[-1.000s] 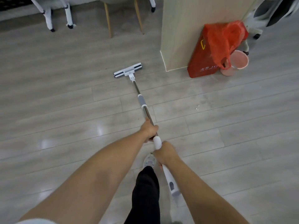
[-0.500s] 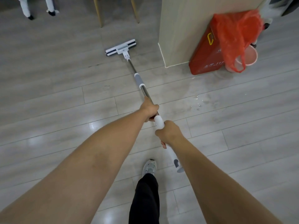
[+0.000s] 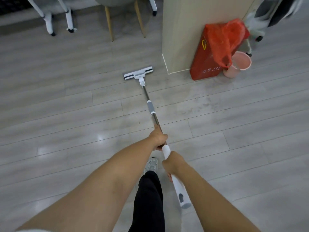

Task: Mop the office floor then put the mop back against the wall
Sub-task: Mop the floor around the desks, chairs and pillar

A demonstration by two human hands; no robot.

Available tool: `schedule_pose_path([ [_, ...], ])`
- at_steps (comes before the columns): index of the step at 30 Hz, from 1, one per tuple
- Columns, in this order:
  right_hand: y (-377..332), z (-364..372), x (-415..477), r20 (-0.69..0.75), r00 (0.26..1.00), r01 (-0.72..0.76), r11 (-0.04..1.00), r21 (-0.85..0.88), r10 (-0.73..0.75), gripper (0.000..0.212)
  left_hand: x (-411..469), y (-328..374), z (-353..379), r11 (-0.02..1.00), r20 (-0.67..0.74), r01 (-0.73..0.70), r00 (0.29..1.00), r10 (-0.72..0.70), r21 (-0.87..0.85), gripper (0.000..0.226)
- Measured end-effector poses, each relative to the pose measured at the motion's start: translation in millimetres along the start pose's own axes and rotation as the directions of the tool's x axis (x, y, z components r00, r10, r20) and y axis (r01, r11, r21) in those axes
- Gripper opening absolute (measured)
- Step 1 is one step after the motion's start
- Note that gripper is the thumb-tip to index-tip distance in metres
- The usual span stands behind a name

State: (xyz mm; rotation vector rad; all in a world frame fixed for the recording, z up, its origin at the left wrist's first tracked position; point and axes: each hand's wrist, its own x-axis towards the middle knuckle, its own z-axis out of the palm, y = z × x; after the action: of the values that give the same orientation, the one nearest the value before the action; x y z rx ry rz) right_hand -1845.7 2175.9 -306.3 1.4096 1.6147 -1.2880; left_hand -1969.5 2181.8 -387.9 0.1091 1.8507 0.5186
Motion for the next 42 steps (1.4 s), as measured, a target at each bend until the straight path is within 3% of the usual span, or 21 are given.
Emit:
schedule_pose_path([
  [6,129,60,-109,0.024,1.000,-0.014,0.986,-0.167,0.018,0.031,-123,-104,94,1.000,0.007,-0.025,1.000,0.025,0.008,0.046],
  [12,281,145,-227,0.112,0.991,-0.053,0.985,-0.165,0.072,0.025,-254,-243,201,0.999,0.023,0.019,1.000,-0.019,-0.026,0.059],
  [16,328,165,-281,0.132,0.984,-0.091,0.977,-0.192,0.118,0.012,-311,-284,233,0.998,0.043,0.041,0.998,-0.038,-0.056,0.062],
  [23,313,176,-307,0.088,0.985,-0.133,0.981,-0.140,0.147,0.029,-333,-288,215,0.998,0.013,0.014,1.000,-0.013,-0.069,0.042],
  [30,233,159,-281,0.116,0.993,-0.009,0.997,-0.080,0.019,0.041,-287,-253,149,0.997,-0.096,-0.061,0.994,0.057,-0.037,0.021],
  [36,193,158,-241,0.132,0.984,-0.123,0.992,0.038,0.117,0.014,-242,-236,115,0.999,-0.086,-0.046,0.995,0.045,-0.001,0.027],
  [42,257,192,-223,0.091,0.972,-0.225,0.972,0.072,0.218,0.013,-247,-277,164,0.999,-0.063,-0.023,0.998,0.021,-0.026,0.034],
])
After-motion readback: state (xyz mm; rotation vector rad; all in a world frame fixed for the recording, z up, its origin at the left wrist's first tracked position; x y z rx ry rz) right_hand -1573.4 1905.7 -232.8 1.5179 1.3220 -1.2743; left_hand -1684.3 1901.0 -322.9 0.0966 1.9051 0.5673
